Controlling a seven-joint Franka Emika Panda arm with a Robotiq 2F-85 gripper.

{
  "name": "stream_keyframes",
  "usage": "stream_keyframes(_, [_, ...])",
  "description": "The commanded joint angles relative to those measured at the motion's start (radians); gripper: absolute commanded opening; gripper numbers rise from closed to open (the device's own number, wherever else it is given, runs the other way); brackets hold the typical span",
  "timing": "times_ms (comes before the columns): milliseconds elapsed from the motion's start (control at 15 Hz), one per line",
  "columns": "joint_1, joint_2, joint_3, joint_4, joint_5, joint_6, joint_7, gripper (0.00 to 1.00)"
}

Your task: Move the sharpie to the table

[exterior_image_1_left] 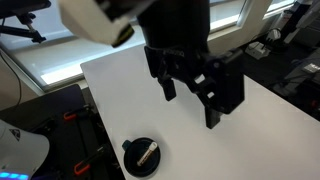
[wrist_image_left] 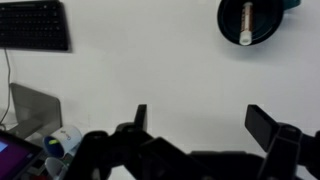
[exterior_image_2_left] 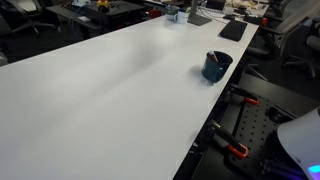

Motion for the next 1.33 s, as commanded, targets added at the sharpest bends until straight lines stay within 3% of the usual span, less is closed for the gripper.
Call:
stream_keyframes(0, [-0.066,-0.002,0.029,-0.049,-0.176,0.143,0.105,1.00])
stream_keyframes(67, [-0.078,0.001,0.032,-0.052,-0.223,0.159,0.141,1.00])
stream_keyframes(133, [-0.044,0.004,0.009,-0.033,-0.156,0.113,0.086,1.00])
stream_keyframes(533, [-0.024,-0.004,0.010,-0.028,-0.133,0.100,0.068,1.00])
stream_keyframes(733, [0.002,0.014,0.051,-0.023,-0.130,0.090,0.091,1.00])
stream_keyframes(1067, [0.010,0.074,0.125,-0.055,-0.232,0.102,0.158,1.00])
stream_keyframes(1267, [0.018,0.136,0.124,-0.061,-0.269,0.076,0.187,1.00])
